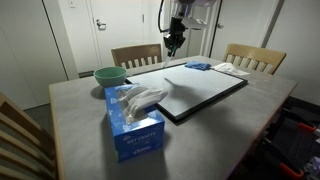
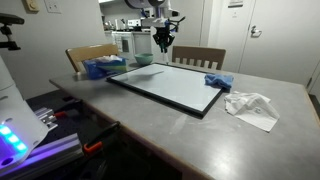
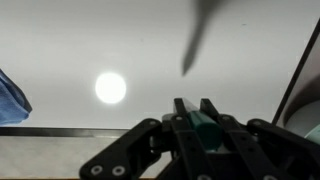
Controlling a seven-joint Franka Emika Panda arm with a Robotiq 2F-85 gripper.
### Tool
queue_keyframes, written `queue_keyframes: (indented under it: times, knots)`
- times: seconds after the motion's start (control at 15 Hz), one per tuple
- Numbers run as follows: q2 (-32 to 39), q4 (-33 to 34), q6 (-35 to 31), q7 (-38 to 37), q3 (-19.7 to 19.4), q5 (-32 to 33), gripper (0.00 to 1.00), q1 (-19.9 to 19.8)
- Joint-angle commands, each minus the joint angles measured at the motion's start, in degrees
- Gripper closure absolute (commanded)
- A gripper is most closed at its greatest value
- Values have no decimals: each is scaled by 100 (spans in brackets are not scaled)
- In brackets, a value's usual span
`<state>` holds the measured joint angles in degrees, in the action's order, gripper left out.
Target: Use the green marker to draw a smiley face on the board then put it back in the bowl
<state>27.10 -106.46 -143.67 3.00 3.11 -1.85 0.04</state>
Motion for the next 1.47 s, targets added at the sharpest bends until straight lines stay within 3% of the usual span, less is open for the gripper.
queue_keyframes:
  times: [0.0,0.8,1.4]
  knots:
    - [83,226,292,446,160,-374,95,-252]
    - [967,1308,979,772,121,-242,95,-231]
    - [1142,1496,1161,713,105,-200,95,-172]
